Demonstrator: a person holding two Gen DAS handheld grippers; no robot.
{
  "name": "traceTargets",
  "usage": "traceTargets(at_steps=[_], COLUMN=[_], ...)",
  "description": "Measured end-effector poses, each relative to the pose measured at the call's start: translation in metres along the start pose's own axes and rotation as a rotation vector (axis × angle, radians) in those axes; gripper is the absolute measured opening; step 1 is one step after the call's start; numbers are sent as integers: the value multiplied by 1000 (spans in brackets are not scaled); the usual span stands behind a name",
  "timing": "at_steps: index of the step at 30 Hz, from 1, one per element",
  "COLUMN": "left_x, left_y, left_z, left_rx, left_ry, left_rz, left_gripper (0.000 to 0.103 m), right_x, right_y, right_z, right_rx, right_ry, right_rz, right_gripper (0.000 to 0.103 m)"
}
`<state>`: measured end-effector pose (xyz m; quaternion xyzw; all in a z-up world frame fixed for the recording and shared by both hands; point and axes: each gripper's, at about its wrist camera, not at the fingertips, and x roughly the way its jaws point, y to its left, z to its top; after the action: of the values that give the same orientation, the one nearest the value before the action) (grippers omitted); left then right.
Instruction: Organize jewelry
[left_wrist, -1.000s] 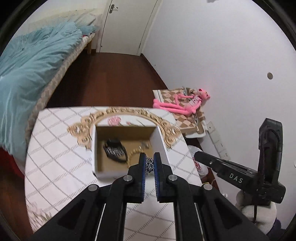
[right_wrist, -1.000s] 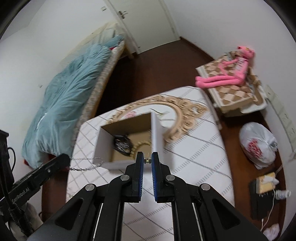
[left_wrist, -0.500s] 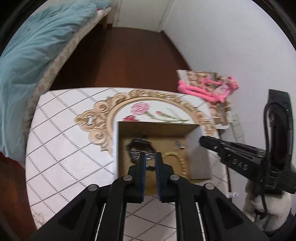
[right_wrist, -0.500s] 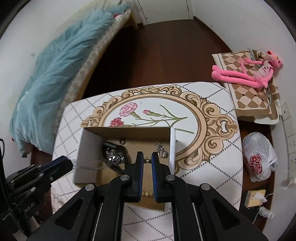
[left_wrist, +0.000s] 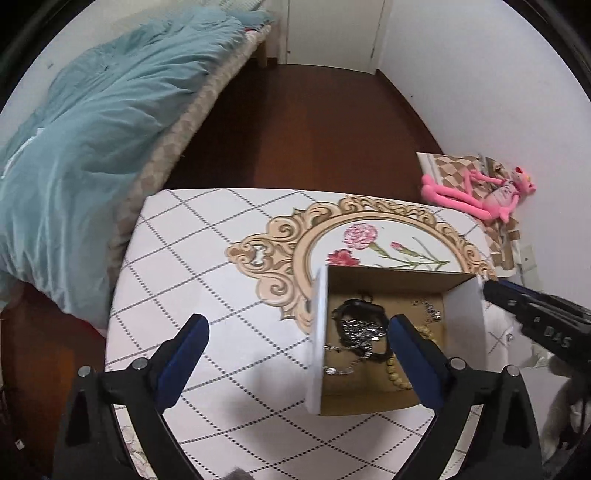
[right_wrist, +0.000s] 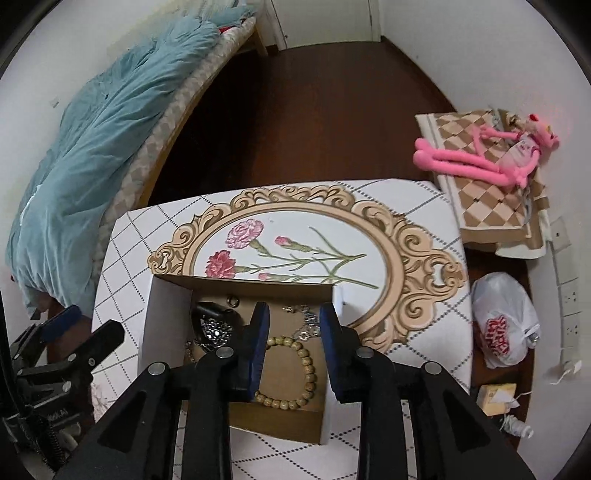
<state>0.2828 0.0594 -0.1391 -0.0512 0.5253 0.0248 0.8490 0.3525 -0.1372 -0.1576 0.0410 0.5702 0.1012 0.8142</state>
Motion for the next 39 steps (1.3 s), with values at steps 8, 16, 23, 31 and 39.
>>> traceTargets(at_steps=[8,16,23,31,39], left_x=[-9,-22,-65,-139,-224], left_y=[-5,-12,-19,-22,-24], left_z=[-23,-46,-66,-89,-119], left_rx=[26,27,40,37,40], left_ry=[-63,-65,-119,-210,-323], left_rz=[77,71,53,18,46], left_gripper=[103,103,103,103,103], right_x=[-22,-34,-67,-141,-233], right_y=[-9,-8,3,14,31], right_z=[-33,-72,-95,-129,-166], right_rx=[-16,-19,-11,-8,-25], right_ry=[-51,-63,-120,-236,-357], right_rz=[-172,-231,-238,-265,-282], right_gripper=[95,101,101,101,103])
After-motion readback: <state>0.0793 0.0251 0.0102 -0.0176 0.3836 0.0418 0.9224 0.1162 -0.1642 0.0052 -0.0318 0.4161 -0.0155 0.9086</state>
